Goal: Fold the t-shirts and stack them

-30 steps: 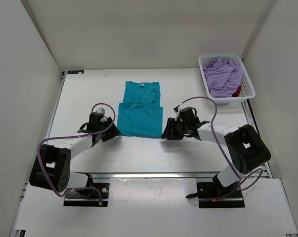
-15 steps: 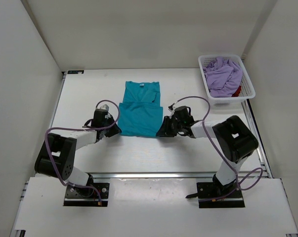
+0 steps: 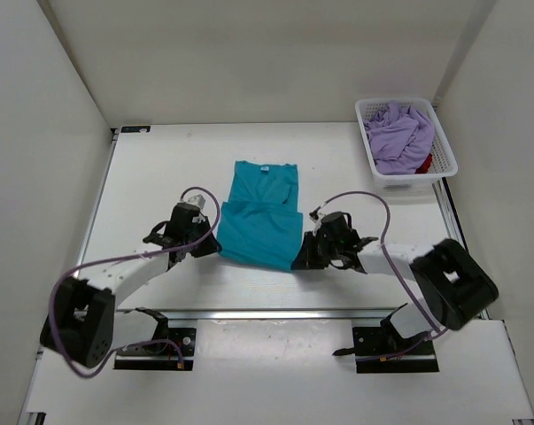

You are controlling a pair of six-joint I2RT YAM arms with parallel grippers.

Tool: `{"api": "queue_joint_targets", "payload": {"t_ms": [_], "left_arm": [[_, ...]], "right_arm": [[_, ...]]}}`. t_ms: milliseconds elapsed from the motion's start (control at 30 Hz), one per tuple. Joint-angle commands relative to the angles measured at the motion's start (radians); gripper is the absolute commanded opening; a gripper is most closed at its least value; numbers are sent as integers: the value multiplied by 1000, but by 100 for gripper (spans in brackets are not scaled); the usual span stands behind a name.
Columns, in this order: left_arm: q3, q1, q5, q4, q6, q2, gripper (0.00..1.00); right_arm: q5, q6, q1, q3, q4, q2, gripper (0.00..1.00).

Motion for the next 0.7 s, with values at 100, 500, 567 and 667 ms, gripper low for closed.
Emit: {"api": "queue_joint_targets", "payload": {"t_ms": [100,500,567,667], "left_arm": [[-74,-83,-49,-262,-6,-282,0],[261,-92,-1,-286,-14,-197,0],[369,-74,-12,-235,-5,-102,0],[495,-46,-33,-183,6,73,0]], "right_arm": [[135,25,160,-101,-260,-267,0],[38,-122,-43,254,-435,-280,0],[17,-167,-118,371,-439,-173,0],[-35,-176,-223,492,-410,-30,0]]}}
